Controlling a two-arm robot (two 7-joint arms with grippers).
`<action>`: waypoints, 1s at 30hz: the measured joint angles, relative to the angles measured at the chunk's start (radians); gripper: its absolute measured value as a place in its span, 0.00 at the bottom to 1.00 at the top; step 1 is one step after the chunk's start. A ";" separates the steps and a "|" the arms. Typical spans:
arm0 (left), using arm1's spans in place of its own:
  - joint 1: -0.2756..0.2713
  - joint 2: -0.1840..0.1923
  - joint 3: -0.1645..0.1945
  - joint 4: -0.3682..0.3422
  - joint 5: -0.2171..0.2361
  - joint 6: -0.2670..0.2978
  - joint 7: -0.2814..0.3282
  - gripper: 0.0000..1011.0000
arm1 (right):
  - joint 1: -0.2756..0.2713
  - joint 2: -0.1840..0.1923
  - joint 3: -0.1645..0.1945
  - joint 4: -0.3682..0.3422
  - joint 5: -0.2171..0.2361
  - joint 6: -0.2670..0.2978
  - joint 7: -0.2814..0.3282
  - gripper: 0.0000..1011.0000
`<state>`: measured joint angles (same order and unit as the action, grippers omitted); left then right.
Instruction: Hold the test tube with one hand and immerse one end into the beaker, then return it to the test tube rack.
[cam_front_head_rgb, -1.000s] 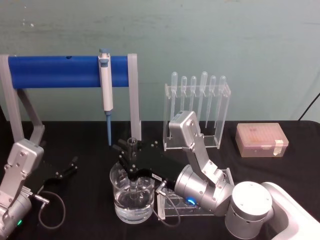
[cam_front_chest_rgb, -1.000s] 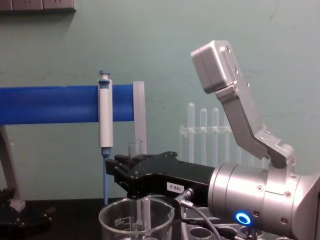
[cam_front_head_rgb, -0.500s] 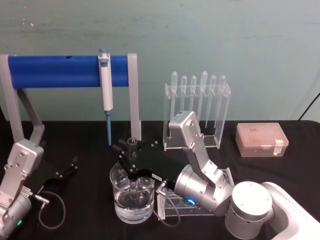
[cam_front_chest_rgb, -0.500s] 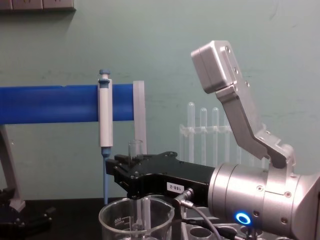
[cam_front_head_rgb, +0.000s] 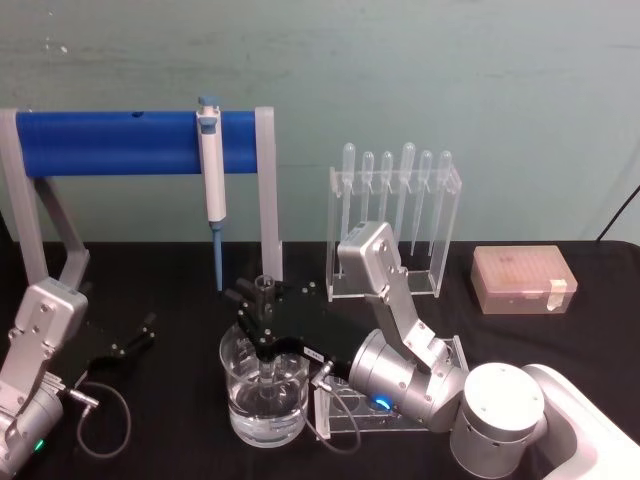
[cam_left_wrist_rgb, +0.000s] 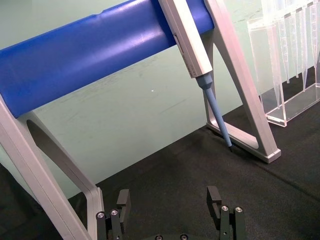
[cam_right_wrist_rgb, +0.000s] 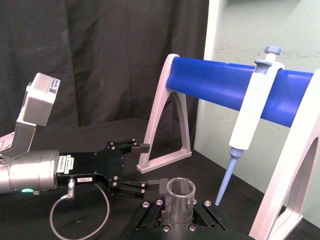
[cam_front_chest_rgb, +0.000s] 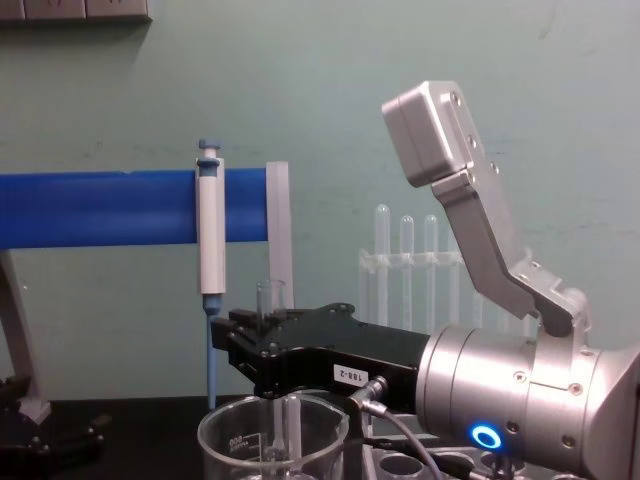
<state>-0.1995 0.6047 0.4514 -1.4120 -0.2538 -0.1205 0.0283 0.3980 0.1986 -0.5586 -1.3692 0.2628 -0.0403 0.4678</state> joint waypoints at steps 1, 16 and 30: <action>0.000 0.000 0.000 0.000 0.000 0.000 0.000 0.99 | 0.000 0.000 0.000 0.000 0.000 0.000 0.000 0.13; 0.000 0.000 0.000 0.000 0.000 0.000 0.000 0.99 | 0.000 0.000 0.000 0.000 0.000 0.000 0.000 0.13; 0.000 0.000 0.000 0.000 0.000 0.000 0.000 0.99 | 0.000 0.000 0.000 0.000 0.000 0.000 0.000 0.13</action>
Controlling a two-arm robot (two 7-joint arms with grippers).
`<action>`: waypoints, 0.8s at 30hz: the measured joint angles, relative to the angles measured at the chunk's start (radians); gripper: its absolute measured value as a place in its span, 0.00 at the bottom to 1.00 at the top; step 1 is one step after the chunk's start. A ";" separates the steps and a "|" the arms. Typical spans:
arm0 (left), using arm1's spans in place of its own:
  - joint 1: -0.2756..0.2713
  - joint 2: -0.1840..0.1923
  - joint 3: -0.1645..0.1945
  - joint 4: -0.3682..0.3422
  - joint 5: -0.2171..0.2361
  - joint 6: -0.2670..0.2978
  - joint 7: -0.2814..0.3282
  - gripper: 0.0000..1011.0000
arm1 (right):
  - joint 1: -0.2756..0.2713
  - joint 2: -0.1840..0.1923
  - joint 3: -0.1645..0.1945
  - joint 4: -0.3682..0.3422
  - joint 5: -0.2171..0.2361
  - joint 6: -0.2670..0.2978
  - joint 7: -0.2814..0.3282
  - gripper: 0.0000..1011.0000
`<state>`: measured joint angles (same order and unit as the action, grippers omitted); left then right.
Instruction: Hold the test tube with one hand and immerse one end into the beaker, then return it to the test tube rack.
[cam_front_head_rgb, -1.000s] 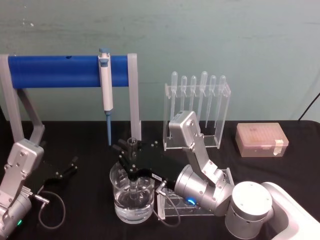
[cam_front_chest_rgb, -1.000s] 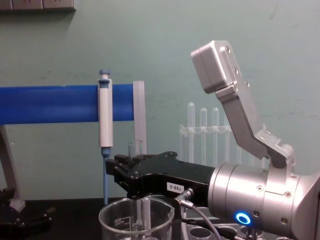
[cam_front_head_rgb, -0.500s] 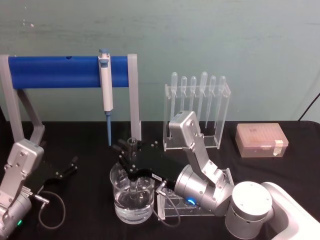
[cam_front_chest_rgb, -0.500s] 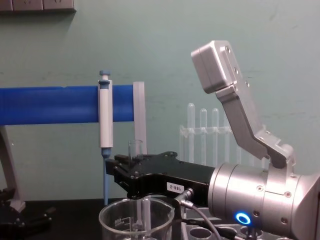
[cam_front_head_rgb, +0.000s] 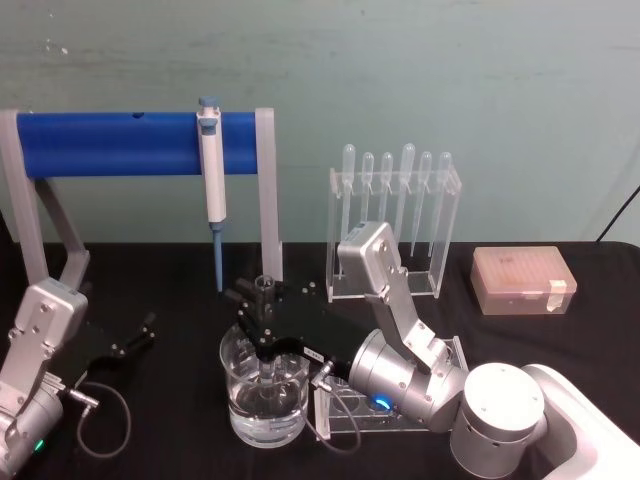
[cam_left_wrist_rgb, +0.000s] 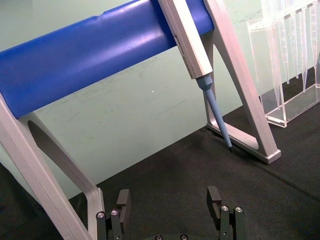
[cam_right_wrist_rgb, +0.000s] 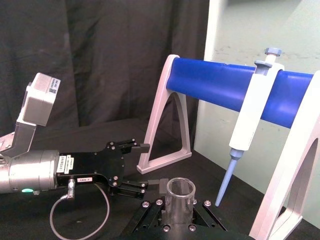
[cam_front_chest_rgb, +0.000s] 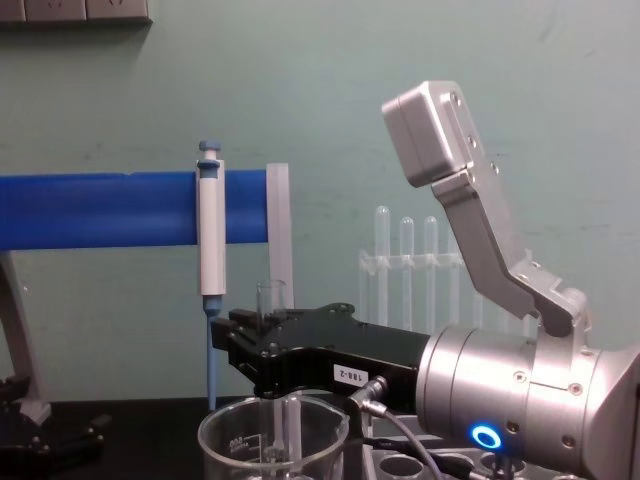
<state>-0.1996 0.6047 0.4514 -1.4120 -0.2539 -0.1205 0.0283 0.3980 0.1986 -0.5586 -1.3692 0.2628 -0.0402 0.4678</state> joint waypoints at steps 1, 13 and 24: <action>0.000 0.000 0.000 0.000 0.000 0.000 0.000 0.99 | 0.000 0.000 0.000 0.000 0.000 0.000 0.000 0.13; 0.000 0.000 0.000 0.000 0.000 0.000 0.000 0.99 | -0.009 0.018 0.005 -0.067 -0.011 0.011 -0.006 0.13; 0.000 0.000 0.000 0.000 0.000 0.000 0.000 0.99 | 0.014 0.033 0.021 -0.152 0.002 0.060 -0.010 0.13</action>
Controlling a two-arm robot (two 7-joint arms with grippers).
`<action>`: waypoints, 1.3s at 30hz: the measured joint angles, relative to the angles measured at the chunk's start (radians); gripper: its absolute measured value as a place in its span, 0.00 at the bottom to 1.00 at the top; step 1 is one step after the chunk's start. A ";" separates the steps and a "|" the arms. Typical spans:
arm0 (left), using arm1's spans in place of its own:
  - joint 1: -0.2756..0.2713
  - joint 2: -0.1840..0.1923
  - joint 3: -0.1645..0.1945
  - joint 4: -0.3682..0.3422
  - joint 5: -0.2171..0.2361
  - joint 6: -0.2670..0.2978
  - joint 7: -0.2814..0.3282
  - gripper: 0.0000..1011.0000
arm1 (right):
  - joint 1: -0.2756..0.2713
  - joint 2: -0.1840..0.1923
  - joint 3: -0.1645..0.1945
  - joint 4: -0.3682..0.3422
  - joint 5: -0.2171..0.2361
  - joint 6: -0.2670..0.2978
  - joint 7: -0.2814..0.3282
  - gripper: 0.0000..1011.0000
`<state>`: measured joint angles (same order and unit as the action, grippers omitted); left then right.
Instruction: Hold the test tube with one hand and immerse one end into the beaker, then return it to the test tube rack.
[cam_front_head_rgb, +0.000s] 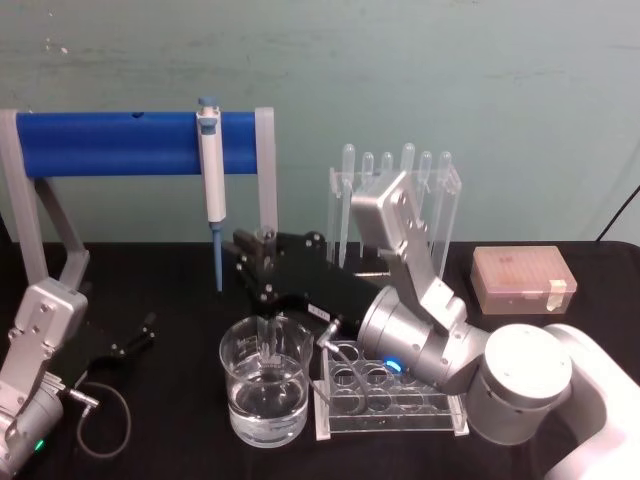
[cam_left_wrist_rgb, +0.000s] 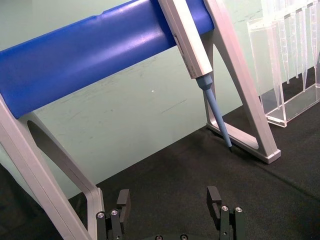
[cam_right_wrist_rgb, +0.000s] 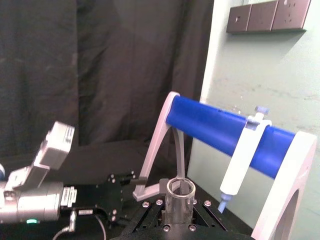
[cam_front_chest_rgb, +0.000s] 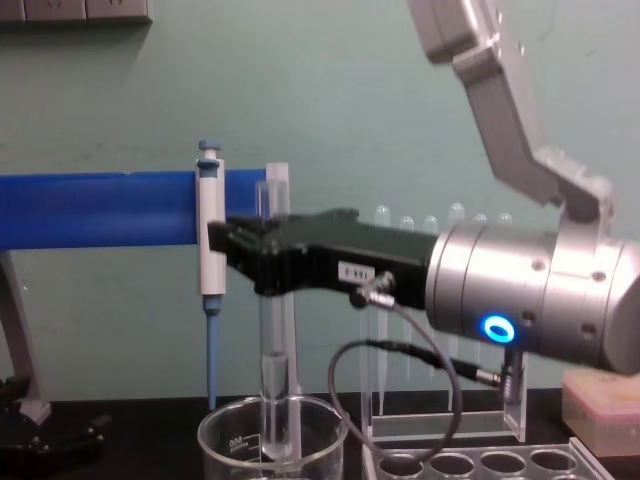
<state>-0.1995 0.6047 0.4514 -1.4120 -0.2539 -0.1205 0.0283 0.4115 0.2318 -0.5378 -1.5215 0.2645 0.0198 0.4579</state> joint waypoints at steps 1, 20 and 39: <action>0.000 0.000 0.000 0.000 0.000 0.000 0.000 0.99 | 0.002 0.001 0.001 -0.007 0.002 0.007 -0.001 0.13; 0.000 0.000 0.000 0.000 0.000 0.000 0.000 0.99 | 0.035 0.037 0.040 -0.147 0.103 0.160 -0.025 0.13; 0.000 0.000 0.000 0.000 0.000 0.000 0.000 0.99 | -0.050 0.189 0.145 -0.275 0.184 0.174 -0.077 0.13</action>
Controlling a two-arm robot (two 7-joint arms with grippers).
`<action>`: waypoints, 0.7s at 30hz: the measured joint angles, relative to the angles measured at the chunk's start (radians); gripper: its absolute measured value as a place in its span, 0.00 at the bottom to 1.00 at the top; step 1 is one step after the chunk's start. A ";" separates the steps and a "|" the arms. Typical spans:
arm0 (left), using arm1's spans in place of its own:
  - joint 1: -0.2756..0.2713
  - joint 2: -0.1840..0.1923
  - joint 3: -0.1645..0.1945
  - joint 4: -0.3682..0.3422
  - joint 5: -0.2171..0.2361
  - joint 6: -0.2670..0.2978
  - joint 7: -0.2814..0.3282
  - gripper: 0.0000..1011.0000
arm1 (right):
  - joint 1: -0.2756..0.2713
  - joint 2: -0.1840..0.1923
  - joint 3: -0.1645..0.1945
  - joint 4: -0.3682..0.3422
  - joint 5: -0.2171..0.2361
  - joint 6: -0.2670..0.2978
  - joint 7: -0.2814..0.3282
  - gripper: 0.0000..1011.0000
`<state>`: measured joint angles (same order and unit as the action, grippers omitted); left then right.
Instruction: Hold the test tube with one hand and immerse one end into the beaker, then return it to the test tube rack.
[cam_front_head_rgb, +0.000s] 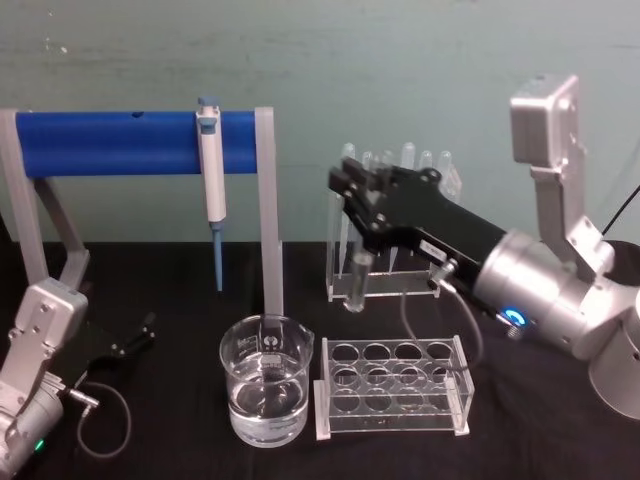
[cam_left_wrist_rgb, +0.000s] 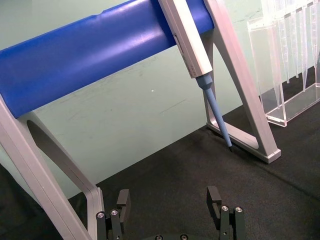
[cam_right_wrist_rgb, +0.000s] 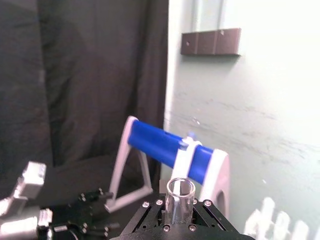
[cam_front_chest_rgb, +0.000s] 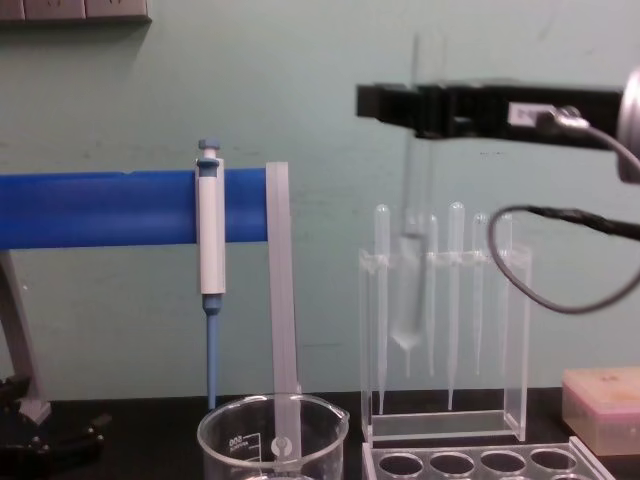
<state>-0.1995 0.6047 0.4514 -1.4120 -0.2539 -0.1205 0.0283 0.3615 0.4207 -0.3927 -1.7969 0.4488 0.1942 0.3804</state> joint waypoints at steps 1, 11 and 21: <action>0.000 0.000 0.000 0.000 0.000 0.000 0.000 0.99 | -0.006 0.006 0.002 0.000 0.000 -0.003 -0.001 0.13; 0.000 0.000 0.000 0.000 0.000 0.000 0.000 0.99 | -0.064 0.040 0.007 0.026 -0.010 -0.032 -0.013 0.13; 0.000 0.000 0.000 0.000 0.000 0.000 0.000 0.99 | -0.093 0.034 -0.005 0.056 -0.050 -0.059 -0.017 0.13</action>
<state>-0.1995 0.6047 0.4514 -1.4120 -0.2538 -0.1205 0.0283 0.2685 0.4547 -0.3980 -1.7405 0.3991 0.1348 0.3637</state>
